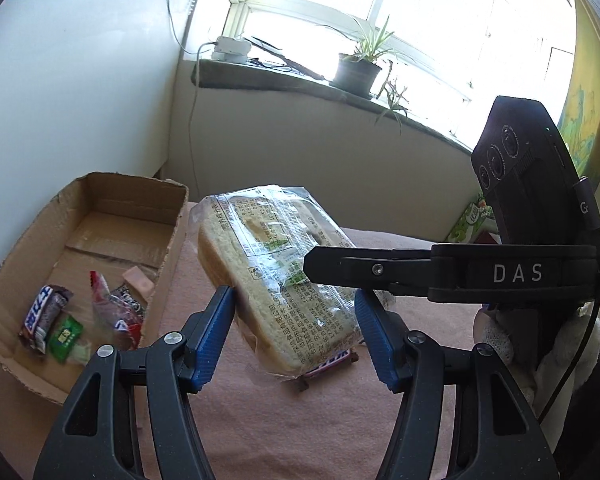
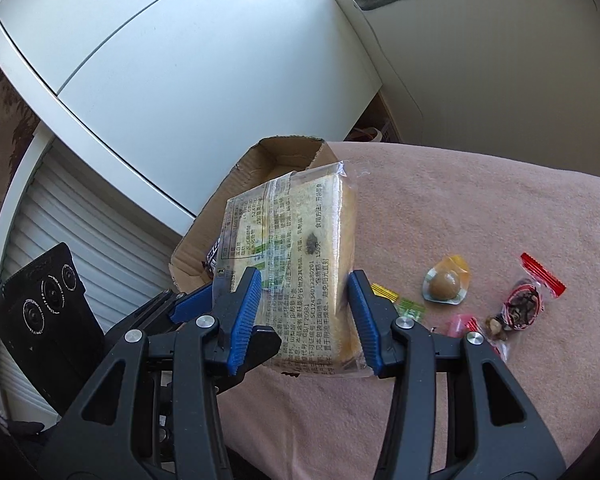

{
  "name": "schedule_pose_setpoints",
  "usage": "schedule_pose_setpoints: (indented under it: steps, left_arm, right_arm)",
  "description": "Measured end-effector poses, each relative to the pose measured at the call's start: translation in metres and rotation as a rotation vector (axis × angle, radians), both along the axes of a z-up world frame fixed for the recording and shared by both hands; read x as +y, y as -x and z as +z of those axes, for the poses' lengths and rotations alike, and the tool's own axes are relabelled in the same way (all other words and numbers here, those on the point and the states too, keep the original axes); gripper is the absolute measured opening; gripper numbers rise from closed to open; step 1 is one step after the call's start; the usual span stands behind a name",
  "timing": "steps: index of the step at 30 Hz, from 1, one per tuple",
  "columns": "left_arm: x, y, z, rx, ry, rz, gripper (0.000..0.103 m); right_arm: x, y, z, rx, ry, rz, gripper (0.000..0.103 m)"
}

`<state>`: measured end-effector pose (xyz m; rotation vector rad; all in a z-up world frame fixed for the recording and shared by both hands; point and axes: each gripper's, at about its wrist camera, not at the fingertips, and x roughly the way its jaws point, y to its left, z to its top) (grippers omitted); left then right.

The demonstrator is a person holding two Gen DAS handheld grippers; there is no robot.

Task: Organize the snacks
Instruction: 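Carry the bread loaf with both tools into the cardboard box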

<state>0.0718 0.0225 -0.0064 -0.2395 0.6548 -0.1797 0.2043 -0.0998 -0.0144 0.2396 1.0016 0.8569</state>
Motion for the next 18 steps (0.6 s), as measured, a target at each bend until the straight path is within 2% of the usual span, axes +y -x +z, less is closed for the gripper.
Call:
schedule_pose_setpoints:
  steps: [9, 18]
  left_arm:
    - [0.057, 0.001, 0.000, -0.007, -0.006, 0.092, 0.062]
    - [0.093, -0.002, -0.005, 0.010, -0.015, 0.150, 0.061]
  right_arm:
    - [0.075, -0.018, 0.006, -0.008, 0.007, 0.099, 0.048]
    - [0.126, -0.033, -0.004, -0.011, 0.024, 0.165, 0.048]
